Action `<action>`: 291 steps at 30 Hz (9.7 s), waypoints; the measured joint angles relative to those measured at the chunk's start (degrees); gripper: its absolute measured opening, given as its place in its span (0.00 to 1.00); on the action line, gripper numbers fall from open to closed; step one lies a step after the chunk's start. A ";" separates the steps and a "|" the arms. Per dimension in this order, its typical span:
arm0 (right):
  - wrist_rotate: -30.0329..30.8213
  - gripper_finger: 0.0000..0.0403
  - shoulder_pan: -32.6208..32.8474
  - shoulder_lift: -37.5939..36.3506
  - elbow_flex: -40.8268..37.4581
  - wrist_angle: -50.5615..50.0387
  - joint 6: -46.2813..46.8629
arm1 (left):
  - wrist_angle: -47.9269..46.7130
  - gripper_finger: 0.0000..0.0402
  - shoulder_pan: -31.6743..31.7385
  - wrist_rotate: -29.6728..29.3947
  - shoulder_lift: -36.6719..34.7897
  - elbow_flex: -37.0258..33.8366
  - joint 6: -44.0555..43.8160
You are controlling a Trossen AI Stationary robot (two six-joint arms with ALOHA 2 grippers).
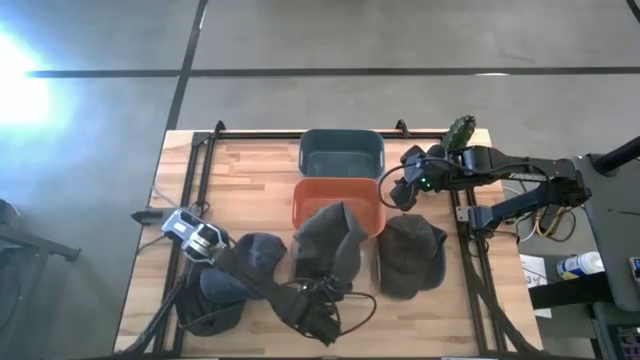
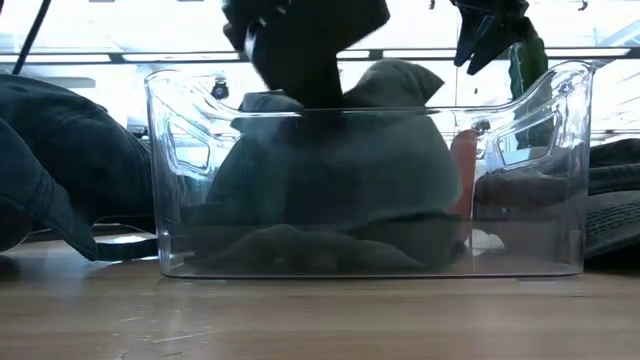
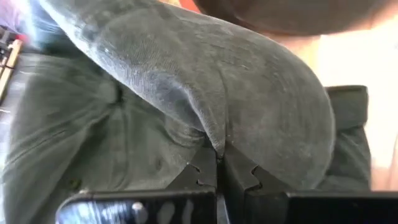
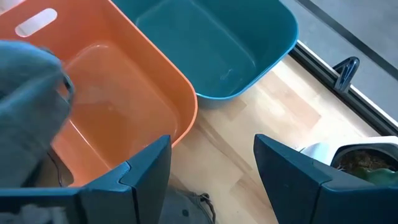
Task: Pick & Place hat
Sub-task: Put the gray cap into the transparent bin, then put the left black cap into the orange bin
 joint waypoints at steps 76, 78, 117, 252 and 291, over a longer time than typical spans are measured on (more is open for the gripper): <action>-45.90 0.56 12.28 30.15 3.48 30.56 -10.11 | 23.16 0.21 -1.48 10.70 -16.22 -22.81 -36.47; -45.90 0.56 12.87 30.06 3.07 30.87 -10.01 | 22.98 0.21 -2.13 10.82 -17.74 -22.18 -35.91; -37.64 0.56 14.95 19.52 1.31 29.38 -13.26 | 3.05 0.21 -4.86 21.43 -23.81 -14.05 -40.45; -18.46 0.56 8.94 1.18 -4.13 17.97 -6.29 | 50.22 0.00 10.16 -5.21 -58.74 -33.01 -1.76; -10.70 0.56 8.91 -7.14 -5.67 10.76 -1.40 | 64.49 0.00 30.49 42.34 -44.25 -47.65 -5.89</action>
